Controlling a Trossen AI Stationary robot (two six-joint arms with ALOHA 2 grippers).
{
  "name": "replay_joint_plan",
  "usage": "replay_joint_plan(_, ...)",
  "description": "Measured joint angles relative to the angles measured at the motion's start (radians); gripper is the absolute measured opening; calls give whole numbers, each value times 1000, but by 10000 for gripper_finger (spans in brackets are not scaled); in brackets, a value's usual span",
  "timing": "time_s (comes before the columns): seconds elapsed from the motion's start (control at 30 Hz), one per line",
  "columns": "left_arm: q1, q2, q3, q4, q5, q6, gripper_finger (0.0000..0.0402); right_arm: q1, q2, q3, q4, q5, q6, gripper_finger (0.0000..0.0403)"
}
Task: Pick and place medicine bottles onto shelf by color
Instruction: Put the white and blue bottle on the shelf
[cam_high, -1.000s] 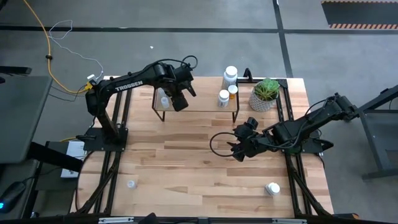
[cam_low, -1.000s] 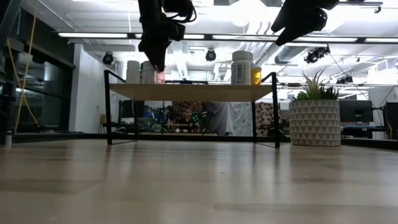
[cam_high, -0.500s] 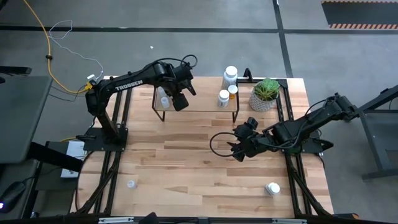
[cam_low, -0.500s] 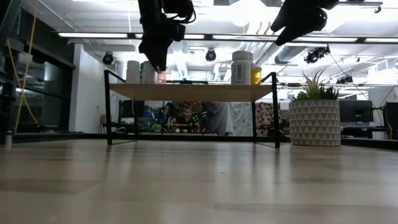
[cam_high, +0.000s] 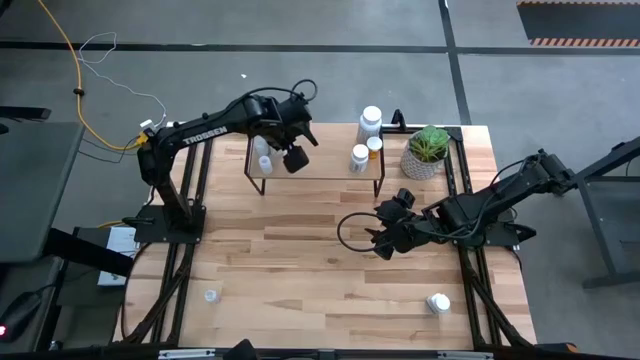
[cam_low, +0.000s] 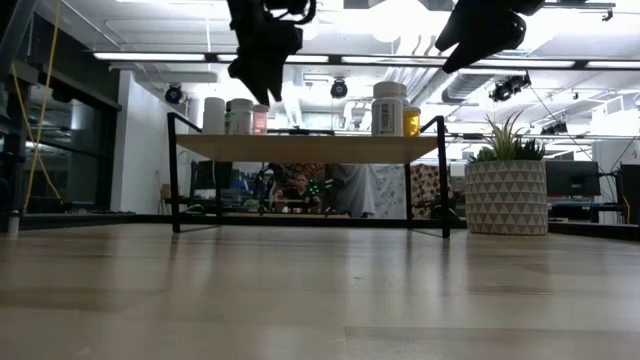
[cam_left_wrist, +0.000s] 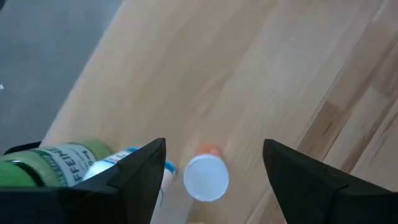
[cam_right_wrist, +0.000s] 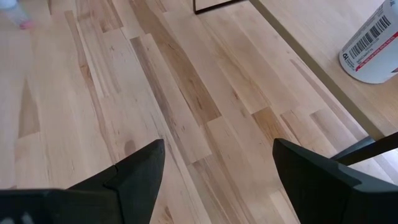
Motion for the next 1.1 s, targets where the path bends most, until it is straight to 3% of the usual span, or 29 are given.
replay_joint_plan(0.2,-27,-75,-2,88,-1,-19,258,0,0,0,0,0,5,291)
replay_joint_plan(0.37,-106,-248,-127,270,1,-34,260,0,0,0,2,0,5,291)
replay_joint_plan(0.87,-576,-936,-923,1022,-189,-53,260,0,0,0,22,0,0,291)
replay_joint_plan(1.1,-735,-1114,-1229,1326,-278,20,260,0,0,0,39,0,-2,291)
